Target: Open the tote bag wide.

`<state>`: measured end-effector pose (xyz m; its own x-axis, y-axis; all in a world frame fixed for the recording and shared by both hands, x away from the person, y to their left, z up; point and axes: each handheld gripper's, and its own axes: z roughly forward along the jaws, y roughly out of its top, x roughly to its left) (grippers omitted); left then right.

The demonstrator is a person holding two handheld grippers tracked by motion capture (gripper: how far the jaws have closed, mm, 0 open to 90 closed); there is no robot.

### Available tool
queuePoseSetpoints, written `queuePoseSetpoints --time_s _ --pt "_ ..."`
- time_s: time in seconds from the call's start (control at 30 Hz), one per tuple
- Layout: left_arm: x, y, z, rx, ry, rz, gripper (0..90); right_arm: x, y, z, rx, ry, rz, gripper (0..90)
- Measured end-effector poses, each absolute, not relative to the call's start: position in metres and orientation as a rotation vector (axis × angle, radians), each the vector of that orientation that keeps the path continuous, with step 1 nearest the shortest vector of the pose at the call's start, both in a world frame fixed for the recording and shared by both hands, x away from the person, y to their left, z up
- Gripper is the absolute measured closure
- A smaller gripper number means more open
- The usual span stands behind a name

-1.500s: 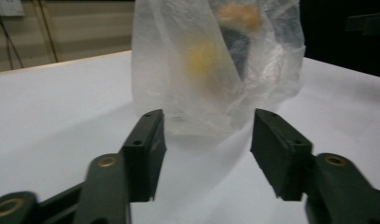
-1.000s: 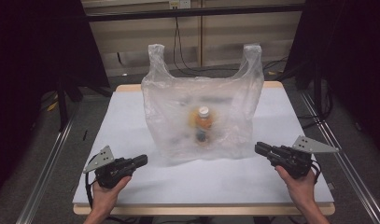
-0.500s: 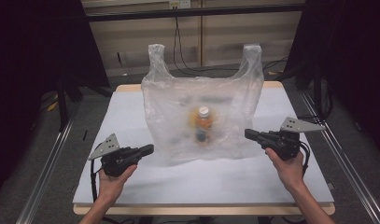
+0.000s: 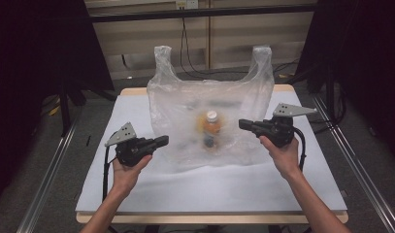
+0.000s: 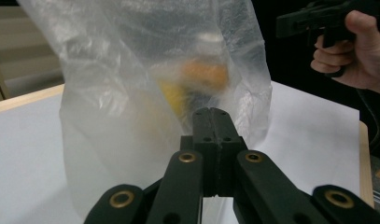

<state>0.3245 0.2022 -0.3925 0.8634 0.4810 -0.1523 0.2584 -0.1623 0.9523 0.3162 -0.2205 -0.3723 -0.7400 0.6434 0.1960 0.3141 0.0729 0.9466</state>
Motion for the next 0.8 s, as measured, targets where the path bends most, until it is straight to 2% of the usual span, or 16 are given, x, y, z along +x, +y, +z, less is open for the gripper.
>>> queuePoseSetpoints --time_s 0.3,0.57,0.8 --pt "0.338 0.172 -0.371 1.766 0.511 0.197 90.0 0.336 -0.211 -0.356 0.946 2.077 1.700 90.0" --pt "0.355 0.162 -0.368 1.743 0.530 0.199 90.0 0.359 -0.200 -0.330 0.920 2.090 1.677 90.0" --pt "0.372 0.152 -0.345 1.740 0.510 0.221 90.0 0.383 -0.189 -0.314 0.914 2.101 1.657 90.0"
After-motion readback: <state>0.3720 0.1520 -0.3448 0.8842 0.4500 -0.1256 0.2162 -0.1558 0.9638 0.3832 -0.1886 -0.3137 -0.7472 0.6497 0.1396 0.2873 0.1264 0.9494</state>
